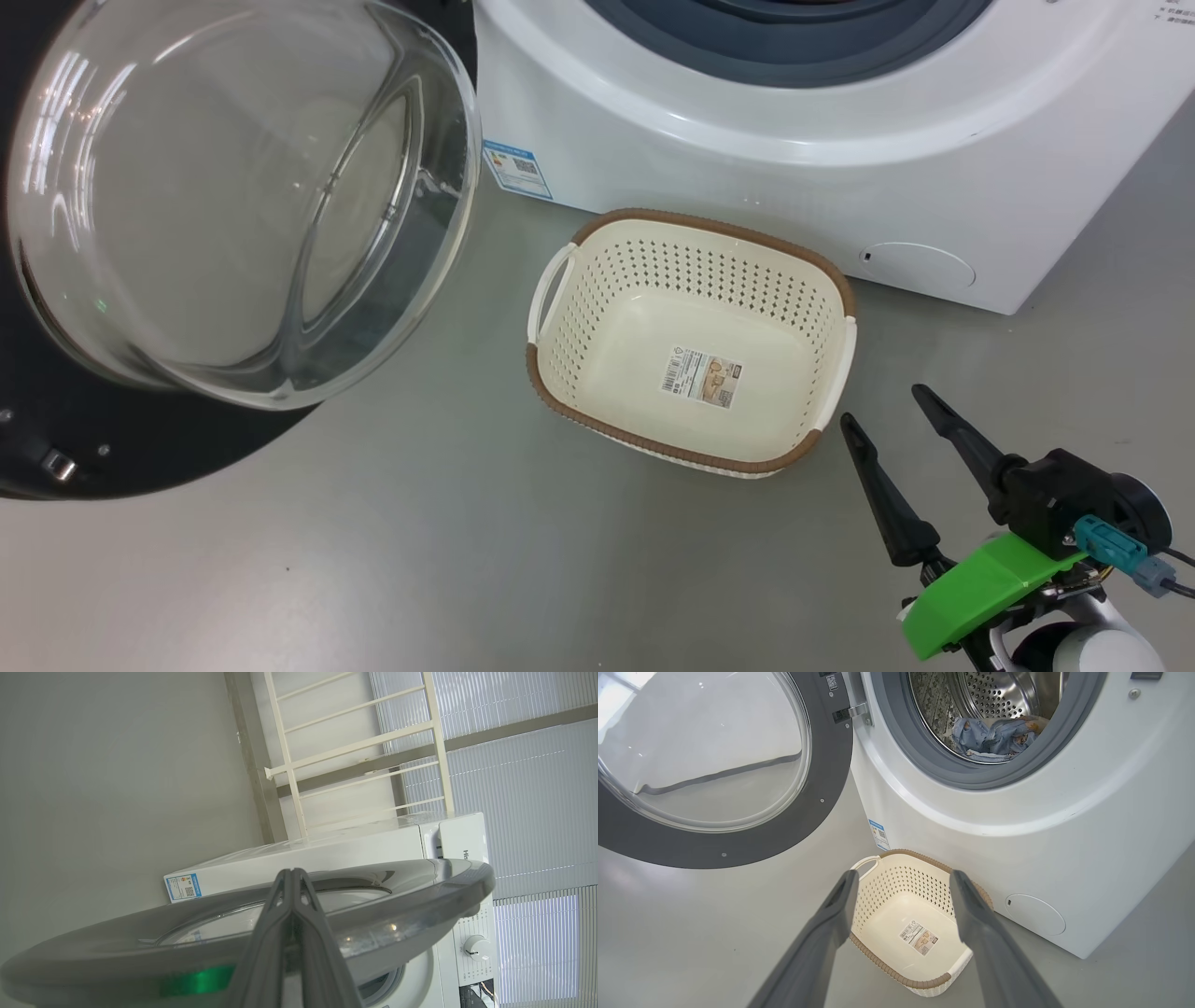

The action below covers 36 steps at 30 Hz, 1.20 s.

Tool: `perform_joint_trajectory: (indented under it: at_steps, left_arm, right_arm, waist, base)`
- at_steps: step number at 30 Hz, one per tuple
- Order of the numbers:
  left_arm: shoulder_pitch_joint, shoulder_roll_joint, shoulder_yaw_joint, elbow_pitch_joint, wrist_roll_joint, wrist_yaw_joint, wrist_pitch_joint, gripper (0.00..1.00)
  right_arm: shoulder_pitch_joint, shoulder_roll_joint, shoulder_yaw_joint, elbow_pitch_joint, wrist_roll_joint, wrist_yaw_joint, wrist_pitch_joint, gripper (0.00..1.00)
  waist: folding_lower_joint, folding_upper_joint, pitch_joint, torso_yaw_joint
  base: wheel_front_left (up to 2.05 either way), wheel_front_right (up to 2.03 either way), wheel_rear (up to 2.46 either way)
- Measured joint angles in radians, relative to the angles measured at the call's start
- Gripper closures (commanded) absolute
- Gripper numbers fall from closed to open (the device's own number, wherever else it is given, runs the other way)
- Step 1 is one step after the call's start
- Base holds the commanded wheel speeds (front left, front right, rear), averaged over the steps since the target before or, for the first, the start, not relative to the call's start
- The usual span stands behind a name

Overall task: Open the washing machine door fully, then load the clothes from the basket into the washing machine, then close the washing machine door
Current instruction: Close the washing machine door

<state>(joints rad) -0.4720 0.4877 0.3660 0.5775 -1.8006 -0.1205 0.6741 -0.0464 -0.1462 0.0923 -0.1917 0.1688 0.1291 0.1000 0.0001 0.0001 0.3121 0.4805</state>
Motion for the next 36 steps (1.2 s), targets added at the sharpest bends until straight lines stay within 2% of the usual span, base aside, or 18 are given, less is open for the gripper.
perform_joint_trajectory:
  at_steps: [18, 36]
  left_arm:
    - [0.22, -0.085, 0.015, -0.263, -0.006, 0.0, 0.158, 1.0]
    - [0.457, -0.264, -0.066, -0.541, -0.051, 0.0, 0.239, 1.0]
  right_arm:
    - [0.001, 0.032, -0.008, 0.042, 0.012, 0.0, -0.059, 0.0]
    - [0.052, 0.079, -0.024, 0.094, 0.028, 0.0, -0.121, 0.0]
  waist:
    - [-0.0001, 0.0, -0.053, -0.033]
    - [0.0, 0.0, -0.157, -0.121]
  base:
    - [0.0, 0.0, 0.0]
    - [0.0, 0.0, 0.0]
